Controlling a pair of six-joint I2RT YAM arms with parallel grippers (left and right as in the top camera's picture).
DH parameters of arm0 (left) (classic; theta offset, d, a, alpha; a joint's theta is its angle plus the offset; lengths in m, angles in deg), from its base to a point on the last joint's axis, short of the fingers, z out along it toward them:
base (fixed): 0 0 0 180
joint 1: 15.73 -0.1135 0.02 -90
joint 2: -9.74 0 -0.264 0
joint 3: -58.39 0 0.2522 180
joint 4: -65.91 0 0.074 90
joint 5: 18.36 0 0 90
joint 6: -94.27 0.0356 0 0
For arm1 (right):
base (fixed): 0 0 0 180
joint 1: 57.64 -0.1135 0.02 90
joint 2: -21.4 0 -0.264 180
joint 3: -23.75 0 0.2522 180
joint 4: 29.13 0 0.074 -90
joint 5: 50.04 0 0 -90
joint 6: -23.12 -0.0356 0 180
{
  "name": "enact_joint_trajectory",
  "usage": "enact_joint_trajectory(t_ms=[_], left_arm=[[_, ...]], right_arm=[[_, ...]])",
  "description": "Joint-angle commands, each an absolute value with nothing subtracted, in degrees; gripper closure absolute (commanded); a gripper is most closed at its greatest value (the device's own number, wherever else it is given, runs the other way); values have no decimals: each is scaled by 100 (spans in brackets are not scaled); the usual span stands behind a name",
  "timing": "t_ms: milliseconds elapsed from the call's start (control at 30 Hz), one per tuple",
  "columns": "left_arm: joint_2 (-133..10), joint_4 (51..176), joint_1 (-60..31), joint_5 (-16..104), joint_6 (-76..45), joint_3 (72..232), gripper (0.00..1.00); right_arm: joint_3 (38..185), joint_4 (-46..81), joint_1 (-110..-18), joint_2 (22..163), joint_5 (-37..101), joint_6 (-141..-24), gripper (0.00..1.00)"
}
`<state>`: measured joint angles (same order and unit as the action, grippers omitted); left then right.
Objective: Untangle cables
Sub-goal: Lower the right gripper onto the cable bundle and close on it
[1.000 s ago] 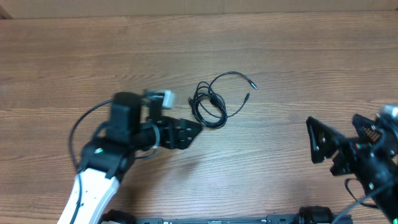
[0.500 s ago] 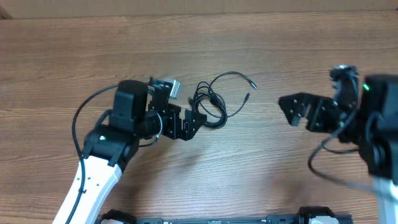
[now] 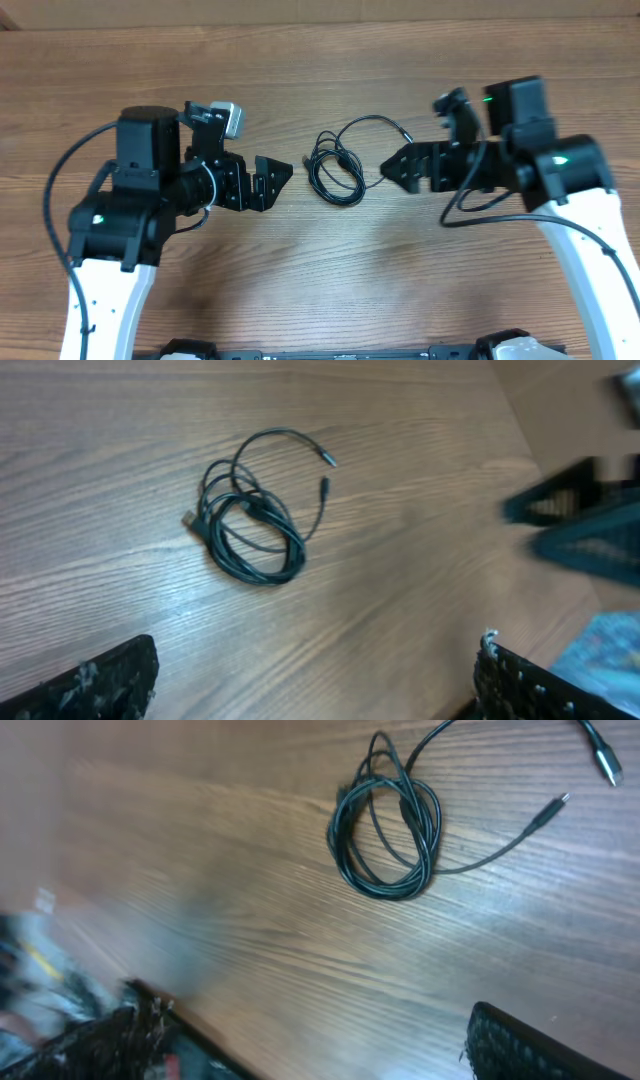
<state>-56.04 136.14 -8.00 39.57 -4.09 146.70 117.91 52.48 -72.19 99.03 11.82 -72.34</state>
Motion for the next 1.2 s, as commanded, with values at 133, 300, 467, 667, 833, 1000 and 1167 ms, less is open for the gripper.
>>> enact_joint_trajectory(t_ms=[133, 300, 467, 667, 833, 1000, 1167], left_arm=[[-5512, 14576, -831, 3922, -116, 16099, 0], [-5413, 15105, -831, 4022, 194, 16718, 0], [-5368, 15293, -831, 4145, 144, 17017, 0], [-5335, 15290, -831, 4140, -48, 17107, 0], [-5335, 15293, -831, 4138, -46, 17107, 0], [-5335, 15293, -831, 4138, -50, 17107, 0], [-5335, 15290, -831, 4136, -50, 17107, 0]], right_arm=[[11796, 4949, -8299, 10718, 2862, -7098, 2], [11796, 4464, -8384, 11249, 2836, -6801, 6], [11796, 4103, -8384, 11597, 2830, -6678, 6], [11794, 4042, -8384, 12178, 2827, -6632, 14], [11794, 3976, -8395, 12639, 2524, -6180, 21], [11791, 3788, -8406, 12810, 2349, -5885, 22], [11791, 3690, -8524, 12810, 1925, -5376, 22]])
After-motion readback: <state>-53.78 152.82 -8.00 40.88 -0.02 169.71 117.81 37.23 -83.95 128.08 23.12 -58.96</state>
